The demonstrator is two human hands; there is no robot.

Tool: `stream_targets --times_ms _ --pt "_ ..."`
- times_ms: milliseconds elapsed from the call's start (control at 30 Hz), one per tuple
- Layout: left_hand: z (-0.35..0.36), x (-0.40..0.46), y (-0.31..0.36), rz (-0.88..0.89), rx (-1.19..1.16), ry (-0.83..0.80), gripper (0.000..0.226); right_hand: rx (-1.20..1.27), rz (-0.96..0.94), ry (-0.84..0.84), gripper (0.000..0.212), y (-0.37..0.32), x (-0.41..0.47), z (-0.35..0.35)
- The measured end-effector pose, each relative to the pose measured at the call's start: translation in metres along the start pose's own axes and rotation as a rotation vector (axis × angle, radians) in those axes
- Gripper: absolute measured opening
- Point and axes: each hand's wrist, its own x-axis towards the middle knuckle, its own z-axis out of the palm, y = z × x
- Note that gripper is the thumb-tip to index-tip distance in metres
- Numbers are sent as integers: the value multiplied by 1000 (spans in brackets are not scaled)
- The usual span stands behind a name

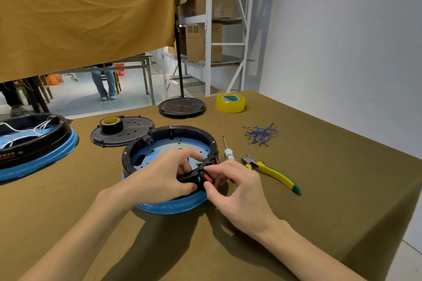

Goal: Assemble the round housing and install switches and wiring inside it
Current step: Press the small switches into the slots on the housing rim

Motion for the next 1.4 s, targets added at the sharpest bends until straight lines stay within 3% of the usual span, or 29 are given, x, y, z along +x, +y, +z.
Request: stream_targets --times_ms 233,333,433,533,767,967,1400 --pt "0 1 -3 10 -16 6 52 71 12 21 43 -1 0 1" --pt "0 0 -3 3 -39 2 51 104 -32 217 36 -1 4 -8" --pt "0 0 -4 -6 -45 -5 50 184 46 487 34 4 10 -19" --pt "1 0 -3 -12 -40 1 50 205 123 589 38 9 13 -22" --pt "2 -1 -3 -49 -23 25 46 188 118 454 28 7 8 -17" --pt "2 1 -3 -52 -4 12 48 56 85 63 33 7 0 -5" --pt "2 -1 1 -65 29 -4 50 36 86 14 28 7 2 0"
